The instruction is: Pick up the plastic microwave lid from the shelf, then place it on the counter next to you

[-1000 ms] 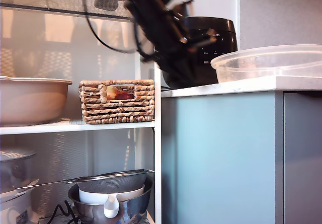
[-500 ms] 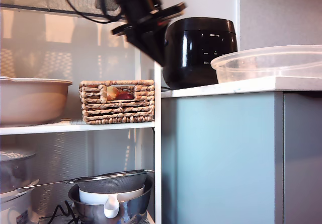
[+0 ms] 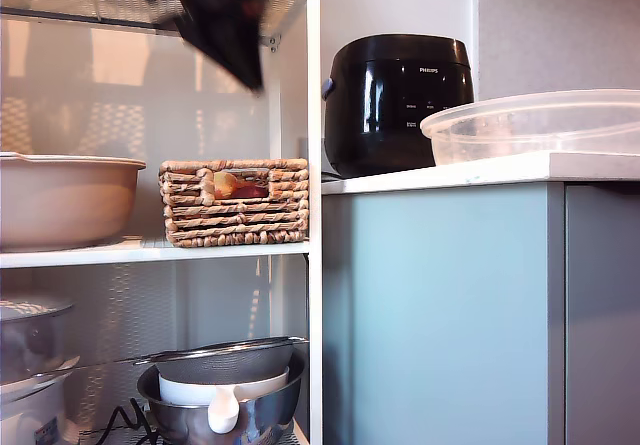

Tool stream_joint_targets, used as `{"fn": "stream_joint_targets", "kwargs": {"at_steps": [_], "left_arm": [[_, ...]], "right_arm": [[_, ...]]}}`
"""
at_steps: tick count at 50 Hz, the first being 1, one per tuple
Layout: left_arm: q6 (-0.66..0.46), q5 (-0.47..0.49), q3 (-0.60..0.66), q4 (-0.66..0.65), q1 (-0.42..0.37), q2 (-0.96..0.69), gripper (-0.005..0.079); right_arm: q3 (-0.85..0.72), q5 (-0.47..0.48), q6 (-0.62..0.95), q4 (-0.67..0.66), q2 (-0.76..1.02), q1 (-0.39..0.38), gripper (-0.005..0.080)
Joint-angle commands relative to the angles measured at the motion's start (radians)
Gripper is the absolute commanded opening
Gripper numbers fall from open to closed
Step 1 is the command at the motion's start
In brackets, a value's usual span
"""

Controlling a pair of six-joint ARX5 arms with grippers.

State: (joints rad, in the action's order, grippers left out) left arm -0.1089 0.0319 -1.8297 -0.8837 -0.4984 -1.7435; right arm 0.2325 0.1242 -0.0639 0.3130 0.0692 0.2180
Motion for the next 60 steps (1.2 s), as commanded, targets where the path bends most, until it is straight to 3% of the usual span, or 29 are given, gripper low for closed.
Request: {"fn": "stream_joint_targets", "kwargs": {"at_steps": [1, 20, 31, 36, 54, 60], "left_arm": [[-0.005, 0.003, 0.047, 0.005, 0.017, 0.027, -0.0021], [-0.004, 0.024, 0.343, 0.167, 0.051, 0.23, -0.0021], [0.015, 0.023, 0.538, 0.296, 0.058, 0.364, -0.0021], [0.035, 0.021, 0.613, 0.359, 0.058, 0.432, -0.0021], [0.081, -0.12, 0.854, 0.579, 0.06, 0.661, -0.0021], [0.055, -0.112, 0.893, 0.637, 0.098, 0.694, -0.0021]], "right_arm": [[0.011, 0.019, 0.026, -0.003, 0.0, 0.001, -0.0012], [0.011, 0.022, 0.046, -0.001, 0.0, -0.092, -0.0012], [0.011, -0.083, 0.062, -0.001, 0.0, -0.127, -0.0012], [0.011, -0.088, 0.065, 0.001, 0.0, -0.127, -0.0012], [0.011, -0.088, 0.064, 0.092, 0.0, -0.127, -0.0012], [0.011, -0.088, 0.064, 0.135, 0.0, -0.127, -0.0012]]}}
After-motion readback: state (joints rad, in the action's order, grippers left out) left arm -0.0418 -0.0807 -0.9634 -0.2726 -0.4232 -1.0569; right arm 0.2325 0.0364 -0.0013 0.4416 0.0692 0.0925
